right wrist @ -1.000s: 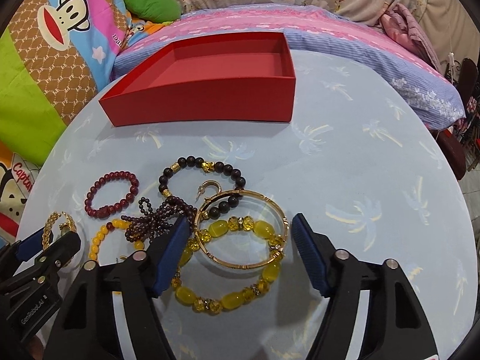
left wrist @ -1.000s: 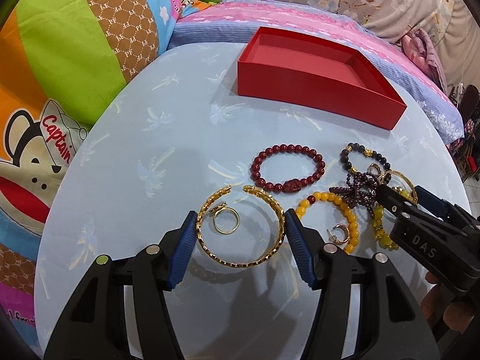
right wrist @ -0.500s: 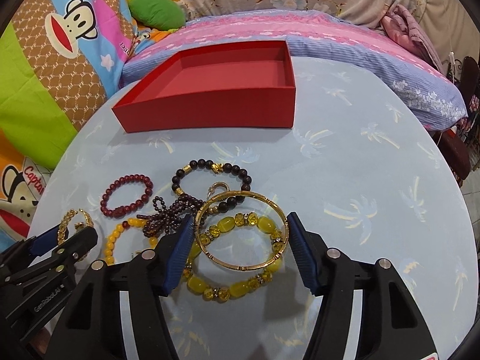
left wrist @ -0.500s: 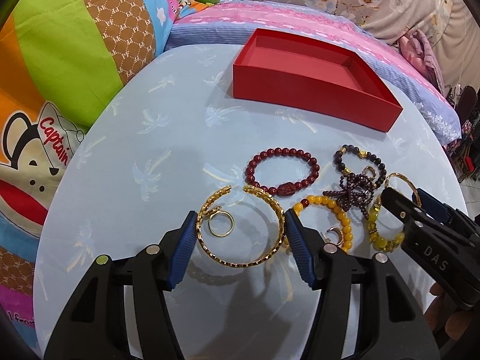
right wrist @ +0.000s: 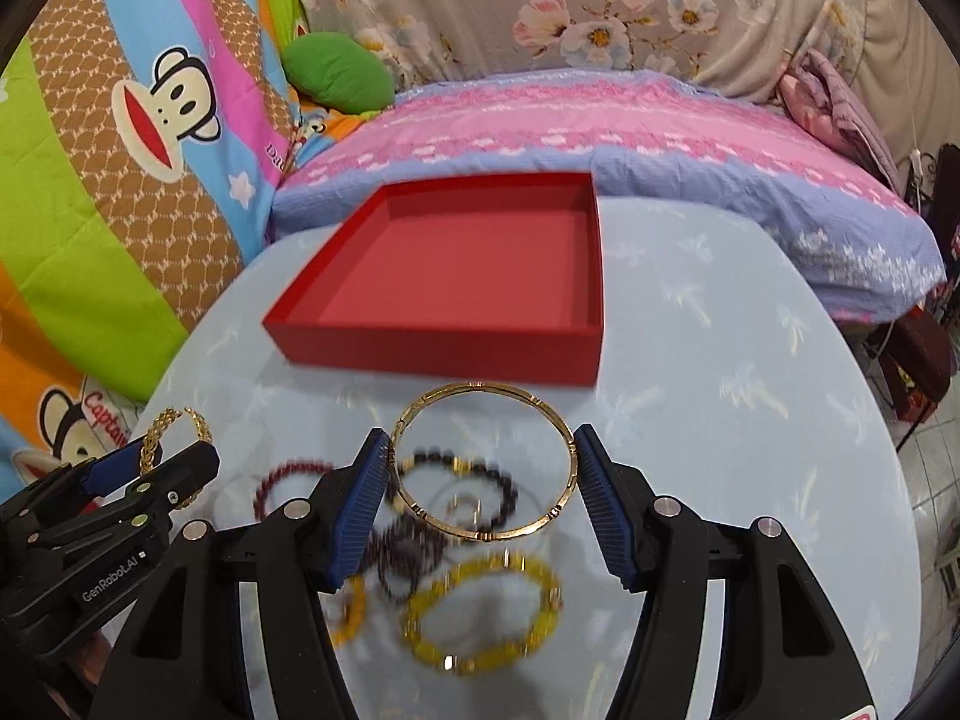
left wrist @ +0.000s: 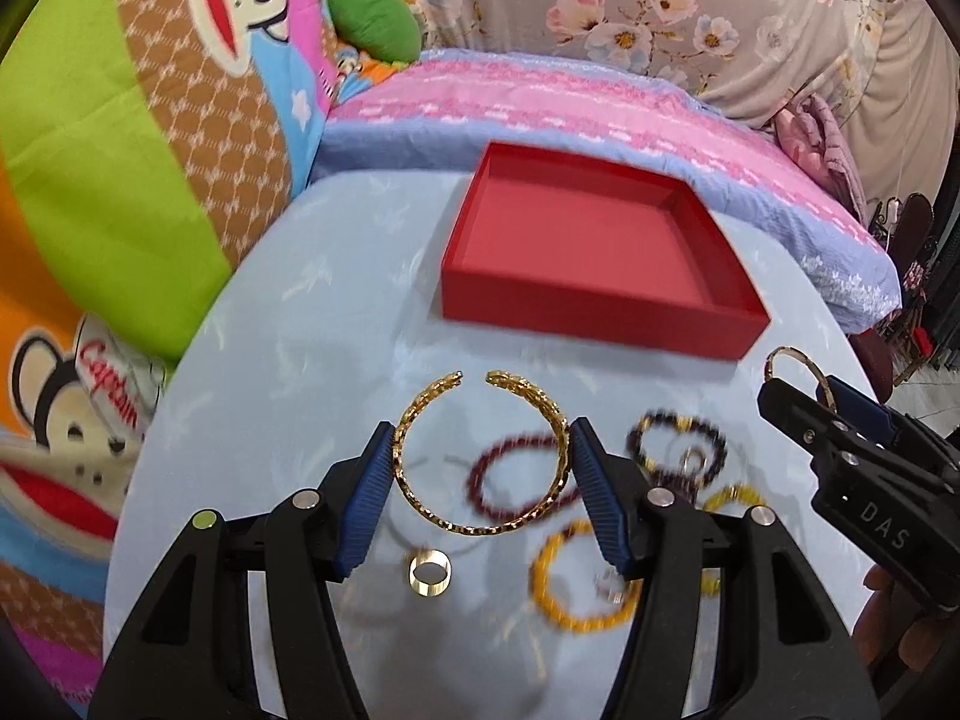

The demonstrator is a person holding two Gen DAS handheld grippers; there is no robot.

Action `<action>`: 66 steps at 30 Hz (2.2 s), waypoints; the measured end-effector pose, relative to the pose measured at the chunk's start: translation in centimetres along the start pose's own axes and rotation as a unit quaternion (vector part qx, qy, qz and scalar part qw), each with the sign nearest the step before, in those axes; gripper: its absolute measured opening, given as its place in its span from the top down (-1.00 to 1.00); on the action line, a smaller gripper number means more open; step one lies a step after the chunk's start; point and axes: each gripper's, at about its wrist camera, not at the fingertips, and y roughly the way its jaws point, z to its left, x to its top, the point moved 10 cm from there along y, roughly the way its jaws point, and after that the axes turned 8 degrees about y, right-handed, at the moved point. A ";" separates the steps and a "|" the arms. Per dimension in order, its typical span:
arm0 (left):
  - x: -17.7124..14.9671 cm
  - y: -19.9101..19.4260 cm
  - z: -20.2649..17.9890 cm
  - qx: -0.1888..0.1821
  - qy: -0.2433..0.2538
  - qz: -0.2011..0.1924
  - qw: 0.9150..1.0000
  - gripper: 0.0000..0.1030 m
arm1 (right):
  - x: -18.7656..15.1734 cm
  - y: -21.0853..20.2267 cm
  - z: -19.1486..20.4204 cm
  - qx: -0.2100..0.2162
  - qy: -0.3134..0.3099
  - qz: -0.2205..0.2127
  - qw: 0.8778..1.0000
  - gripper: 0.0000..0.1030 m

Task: Organize jewelry
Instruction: 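Carry the gold cuff with left tool while right tool carries the bangle into the red tray, then open left tool to release the cuff while right tool releases the bangle in the tray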

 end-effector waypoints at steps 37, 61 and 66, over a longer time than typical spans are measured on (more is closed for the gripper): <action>19.2 21.9 -1.4 -0.022 0.035 0.039 0.998 -0.27 | 16.3 22.0 -1.7 -0.018 -0.014 0.097 0.995 -0.20; 10.1 6.3 -0.9 -0.025 0.036 -0.011 0.999 -0.31 | 7.1 4.3 -0.4 0.027 -0.014 0.028 0.999 -0.36; 5.6 3.6 -1.2 -0.022 0.041 -0.002 0.999 -0.36 | 2.2 1.4 -1.1 0.026 -0.005 0.048 0.999 -0.36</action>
